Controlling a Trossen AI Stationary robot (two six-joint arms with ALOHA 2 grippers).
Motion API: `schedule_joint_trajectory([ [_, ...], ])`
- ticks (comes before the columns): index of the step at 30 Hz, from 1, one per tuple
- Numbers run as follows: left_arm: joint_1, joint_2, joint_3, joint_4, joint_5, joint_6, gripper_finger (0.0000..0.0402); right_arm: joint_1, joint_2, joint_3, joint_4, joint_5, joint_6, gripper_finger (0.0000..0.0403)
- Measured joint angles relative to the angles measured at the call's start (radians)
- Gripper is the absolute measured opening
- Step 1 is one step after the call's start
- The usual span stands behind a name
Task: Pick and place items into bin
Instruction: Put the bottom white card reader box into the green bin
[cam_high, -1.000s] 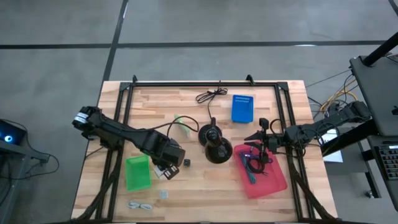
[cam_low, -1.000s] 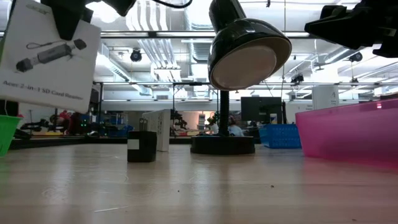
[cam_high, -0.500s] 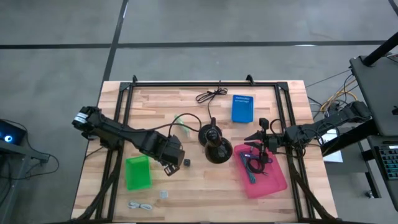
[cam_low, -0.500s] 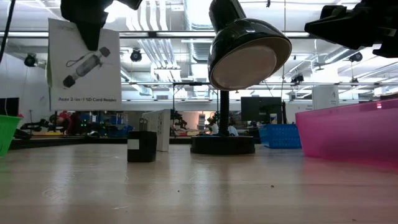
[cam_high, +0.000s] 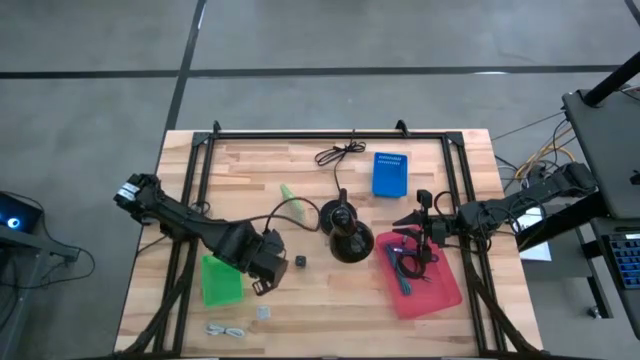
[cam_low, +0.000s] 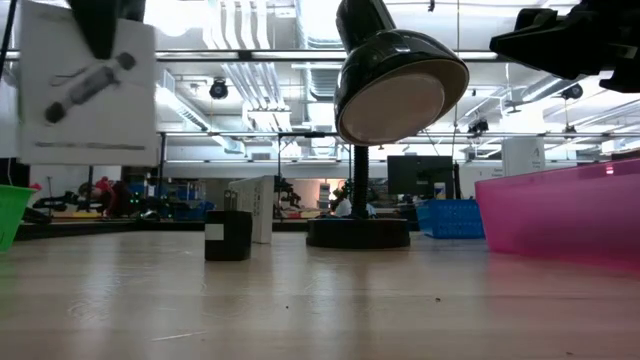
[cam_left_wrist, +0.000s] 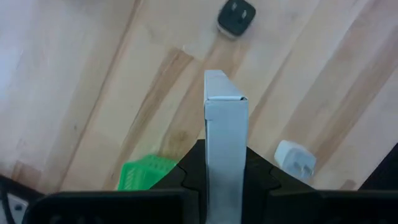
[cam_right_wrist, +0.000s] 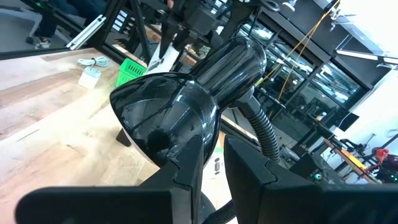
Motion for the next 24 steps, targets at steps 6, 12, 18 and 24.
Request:
schedule_joint_trajectory([
  [6,-0.049,0.0,0.012,-0.084,0.077,-0.001,0.0033,0.0,0.0,0.0,0.0,0.0,0.0,0.0054],
  [12,-0.06,0.0,0.019,-0.179,0.132,-0.05,0.0033,0.0,0.0,0.0,0.0,0.0,0.0,0.0054],
  [18,-0.074,0.0,0.035,-0.229,0.138,-0.039,0.0033,0.0,0.0,0.0,0.0,0.0,0.0,0.0054],
  [24,-0.106,0.009,0.03,-0.227,0.168,0.154,0.0033,0.0,0.0,0.0,0.0,0.0,0.0,0.0054],
])
